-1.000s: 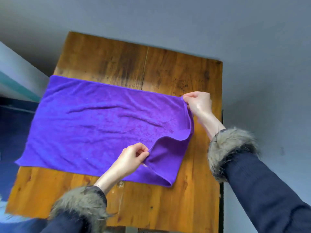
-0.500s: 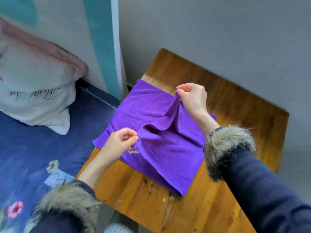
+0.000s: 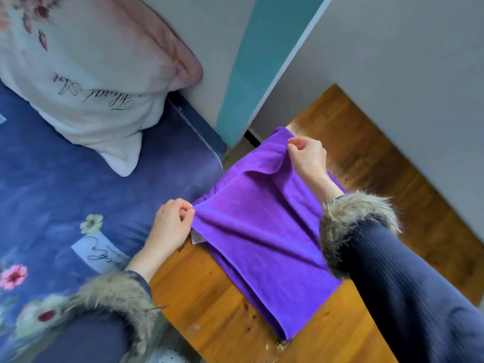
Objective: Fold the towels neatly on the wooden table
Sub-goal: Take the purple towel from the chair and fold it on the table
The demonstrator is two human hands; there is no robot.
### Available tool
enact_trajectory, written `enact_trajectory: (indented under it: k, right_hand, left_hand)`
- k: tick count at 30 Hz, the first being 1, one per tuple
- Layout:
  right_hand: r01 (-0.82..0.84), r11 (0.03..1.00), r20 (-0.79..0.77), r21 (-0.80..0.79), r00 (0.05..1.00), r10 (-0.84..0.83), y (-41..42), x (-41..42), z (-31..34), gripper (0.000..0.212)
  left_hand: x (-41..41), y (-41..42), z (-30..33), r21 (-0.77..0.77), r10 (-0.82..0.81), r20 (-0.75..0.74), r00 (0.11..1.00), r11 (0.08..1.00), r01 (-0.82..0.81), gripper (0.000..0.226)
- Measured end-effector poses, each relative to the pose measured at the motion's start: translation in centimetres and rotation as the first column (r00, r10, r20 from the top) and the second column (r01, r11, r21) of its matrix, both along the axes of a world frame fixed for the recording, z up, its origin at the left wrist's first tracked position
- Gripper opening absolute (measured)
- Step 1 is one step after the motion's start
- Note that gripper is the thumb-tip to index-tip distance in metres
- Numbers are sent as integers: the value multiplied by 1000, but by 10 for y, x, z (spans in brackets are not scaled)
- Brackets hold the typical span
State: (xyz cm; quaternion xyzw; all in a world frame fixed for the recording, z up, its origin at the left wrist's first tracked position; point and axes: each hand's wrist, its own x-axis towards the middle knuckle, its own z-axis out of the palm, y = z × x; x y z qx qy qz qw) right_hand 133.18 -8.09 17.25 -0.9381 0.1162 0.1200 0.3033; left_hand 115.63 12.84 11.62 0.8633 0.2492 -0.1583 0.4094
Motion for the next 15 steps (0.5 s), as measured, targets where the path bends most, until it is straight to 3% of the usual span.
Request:
enact_trajectory:
  k: [3,8,12,15]
  right_hand:
    - [-15,997,11,-72,1000,16,-10,-6,-21,38]
    - [67,963,14,-260,998,-66,-30,-58,-49,57]
    - [-86,933,-136,-349,990,41,-47,-83,-66,56]
    - [-78,947,-241,-311,971,0,-57,-88,-69,58]
  left_hand:
    - [-4,-10,-8,149,-107,101,989,985,91,16]
    - [-10,-30,-13,235,-198,68,978,956,177,47]
    - [-15,-35,-17,376,-301,67,951,891,255,54]
    - [-13,-40,-19,391,-313,64,948,881,265,54]
